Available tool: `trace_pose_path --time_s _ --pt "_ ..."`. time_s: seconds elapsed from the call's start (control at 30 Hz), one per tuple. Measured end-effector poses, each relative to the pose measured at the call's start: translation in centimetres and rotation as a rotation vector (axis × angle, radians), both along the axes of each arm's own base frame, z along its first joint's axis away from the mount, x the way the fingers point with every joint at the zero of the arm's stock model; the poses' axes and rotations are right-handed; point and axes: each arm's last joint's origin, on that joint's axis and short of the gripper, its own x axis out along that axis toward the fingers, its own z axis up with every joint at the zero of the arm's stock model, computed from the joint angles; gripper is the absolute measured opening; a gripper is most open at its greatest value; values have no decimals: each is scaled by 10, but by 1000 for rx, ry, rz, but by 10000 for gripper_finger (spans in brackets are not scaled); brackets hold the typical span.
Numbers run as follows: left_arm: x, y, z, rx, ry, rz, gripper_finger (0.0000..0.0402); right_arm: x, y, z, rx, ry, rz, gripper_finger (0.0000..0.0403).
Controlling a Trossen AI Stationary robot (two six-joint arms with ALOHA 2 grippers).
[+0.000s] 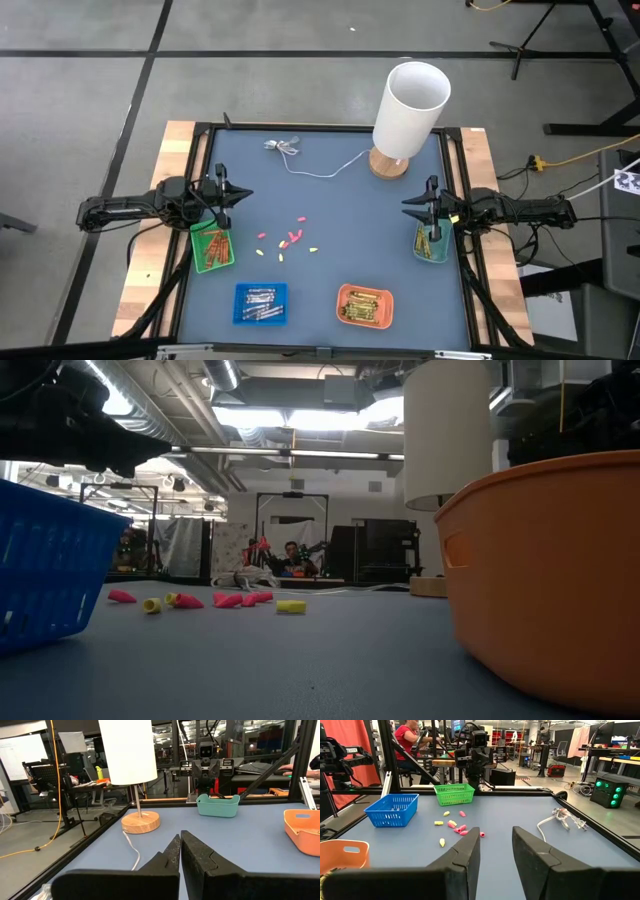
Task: Sort crayons
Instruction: Return to Home Position
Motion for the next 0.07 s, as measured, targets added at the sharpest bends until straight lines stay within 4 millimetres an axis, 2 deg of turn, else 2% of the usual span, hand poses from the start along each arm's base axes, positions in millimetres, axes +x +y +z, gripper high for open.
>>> trace_pose_path --time_s 0.07 --pt "0 0 0 0 0 0 0 0 0 0 0 0 0 111"
